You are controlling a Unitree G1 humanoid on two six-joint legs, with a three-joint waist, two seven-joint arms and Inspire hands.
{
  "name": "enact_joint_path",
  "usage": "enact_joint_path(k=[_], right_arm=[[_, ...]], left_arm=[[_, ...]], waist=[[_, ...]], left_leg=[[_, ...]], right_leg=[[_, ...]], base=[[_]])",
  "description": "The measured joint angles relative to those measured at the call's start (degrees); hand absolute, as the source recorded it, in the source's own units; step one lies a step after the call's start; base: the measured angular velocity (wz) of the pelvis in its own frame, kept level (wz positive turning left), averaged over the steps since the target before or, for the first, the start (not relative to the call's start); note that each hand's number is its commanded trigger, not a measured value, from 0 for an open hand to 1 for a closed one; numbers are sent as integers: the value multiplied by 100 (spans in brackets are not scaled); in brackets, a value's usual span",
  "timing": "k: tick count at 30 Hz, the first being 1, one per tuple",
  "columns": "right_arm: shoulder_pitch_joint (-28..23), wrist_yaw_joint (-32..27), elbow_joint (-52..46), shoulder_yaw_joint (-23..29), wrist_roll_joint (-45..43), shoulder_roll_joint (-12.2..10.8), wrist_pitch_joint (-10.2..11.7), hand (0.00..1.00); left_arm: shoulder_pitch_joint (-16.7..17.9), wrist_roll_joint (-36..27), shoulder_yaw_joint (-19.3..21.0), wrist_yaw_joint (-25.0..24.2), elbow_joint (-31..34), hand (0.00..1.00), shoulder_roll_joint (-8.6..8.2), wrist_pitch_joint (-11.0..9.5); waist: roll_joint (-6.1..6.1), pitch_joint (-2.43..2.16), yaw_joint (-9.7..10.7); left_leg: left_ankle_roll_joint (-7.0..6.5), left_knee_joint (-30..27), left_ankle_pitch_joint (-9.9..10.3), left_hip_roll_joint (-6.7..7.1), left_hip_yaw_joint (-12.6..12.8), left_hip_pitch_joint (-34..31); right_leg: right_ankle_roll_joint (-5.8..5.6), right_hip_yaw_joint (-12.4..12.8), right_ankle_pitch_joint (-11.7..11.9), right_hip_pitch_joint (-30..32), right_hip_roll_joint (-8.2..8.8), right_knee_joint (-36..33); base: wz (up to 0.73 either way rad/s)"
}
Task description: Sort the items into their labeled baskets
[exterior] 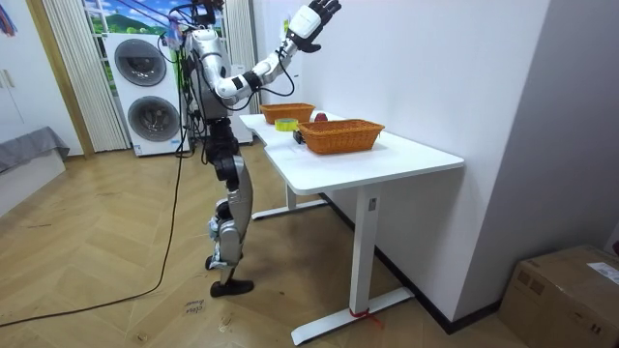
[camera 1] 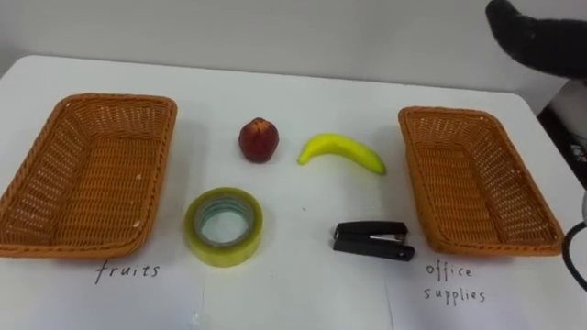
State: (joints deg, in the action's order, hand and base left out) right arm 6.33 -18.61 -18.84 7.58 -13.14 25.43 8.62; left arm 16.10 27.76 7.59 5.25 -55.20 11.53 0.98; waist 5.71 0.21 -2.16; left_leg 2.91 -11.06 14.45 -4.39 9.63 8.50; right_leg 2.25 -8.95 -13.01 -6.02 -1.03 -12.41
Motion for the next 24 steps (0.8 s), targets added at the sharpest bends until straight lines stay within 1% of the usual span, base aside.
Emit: enact_joint_path(k=[1,3,5,7,9,11,15,19,24], right_arm=[[0,22,24,-47,-110,0,-1,0],[-1,81,72,-155,-135,0,2,0],[-2,187,223,-246,-140,-1,-7,0],[-8,337,332,-304,-142,-1,-157,0],[-7,398,364,-340,-136,-1,-204,0],[-7,528,445,-431,-129,0,-210,0],[-8,892,648,-443,-145,25,-216,0],[-8,1352,900,-448,-230,33,-236,0],[-8,1642,1020,-448,-407,35,-246,0]], left_arm=[[-11,-1,-14,-43,2,0,34,1],[-17,-6,-56,-93,15,0,69,23],[-25,-6,-110,-136,50,0,73,50],[-31,-6,-111,-201,121,0,73,61],[-36,-6,-109,-202,134,0,77,63],[-45,-6,-110,-214,133,0,77,67],[-64,-13,-111,-250,133,0,78,66],[-59,-6,-117,-258,133,0,82,56],[-58,-5,-117,-368,183,0,102,34]], waist=[[17,5,-9],[29,-3,-9],[27,-1,-8],[28,-1,-4],[28,-2,-12],[30,-4,-36],[21,-3,-23],[-17,3,-11],[-43,20,-4]], left_leg=[[0,0,0,0,-21,10],[0,-6,0,-1,-27,8],[-1,-24,-1,-4,-35,-2],[-9,-29,-5,-2,-30,-10],[-13,-31,-8,-2,-28,-11],[-13,-36,-9,-6,-37,-15],[-13,-46,-9,-5,-33,-16],[-13,-37,-9,-6,-26,-13],[-14,-31,-9,-3,-23,-14]], right_leg=[[0,-20,0,4,1,6],[2,-40,13,-10,0,29],[5,-46,46,-33,-2,77],[3,-45,56,-21,2,72],[7,-41,59,-11,3,67],[15,-34,63,-2,2,69],[14,-44,69,-8,11,72],[13,-52,71,-9,32,66],[13,-56,71,-3,35,67]], base=[[7],[3],[0],[0],[-2],[-2],[0],[0],[0]])
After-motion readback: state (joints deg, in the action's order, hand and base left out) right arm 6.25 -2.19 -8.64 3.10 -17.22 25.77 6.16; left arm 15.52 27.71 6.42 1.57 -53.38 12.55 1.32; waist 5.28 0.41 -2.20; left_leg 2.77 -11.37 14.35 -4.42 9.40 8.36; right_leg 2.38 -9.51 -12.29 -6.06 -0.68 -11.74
